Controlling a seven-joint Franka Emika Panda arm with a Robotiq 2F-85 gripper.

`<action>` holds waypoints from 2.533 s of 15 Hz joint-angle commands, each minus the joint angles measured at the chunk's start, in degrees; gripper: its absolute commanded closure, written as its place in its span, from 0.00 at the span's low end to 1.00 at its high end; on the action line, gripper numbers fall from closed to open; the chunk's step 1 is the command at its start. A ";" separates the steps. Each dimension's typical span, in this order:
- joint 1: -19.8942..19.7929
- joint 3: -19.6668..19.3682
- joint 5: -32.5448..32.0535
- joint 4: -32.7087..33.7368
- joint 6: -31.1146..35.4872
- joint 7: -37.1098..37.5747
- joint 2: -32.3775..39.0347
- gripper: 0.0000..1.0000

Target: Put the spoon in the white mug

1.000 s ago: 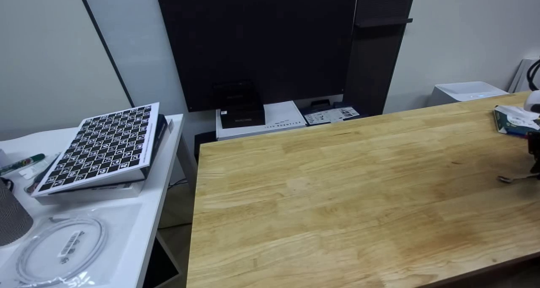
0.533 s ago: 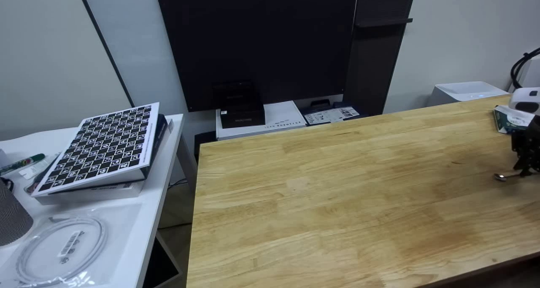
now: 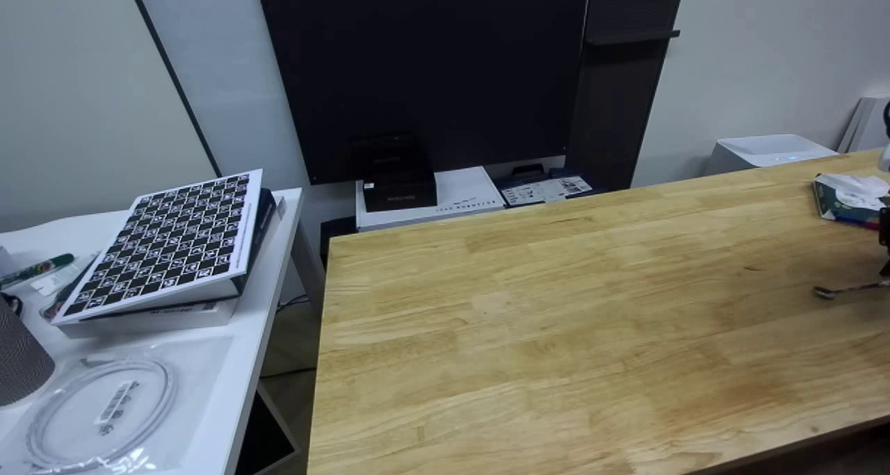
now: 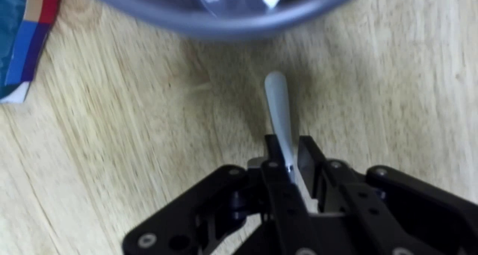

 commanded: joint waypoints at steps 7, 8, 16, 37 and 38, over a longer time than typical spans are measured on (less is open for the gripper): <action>-8.70 2.52 -3.65 0.75 -1.90 0.84 -0.75 0.44; -8.69 2.65 -3.64 0.86 -1.83 0.85 -0.55 0.37; -8.82 3.47 -3.95 1.56 -1.67 0.40 0.78 0.00; -8.71 3.24 -4.01 2.06 -1.39 0.24 1.89 1.00; -8.68 3.21 -4.02 2.12 -1.38 0.26 1.95 1.00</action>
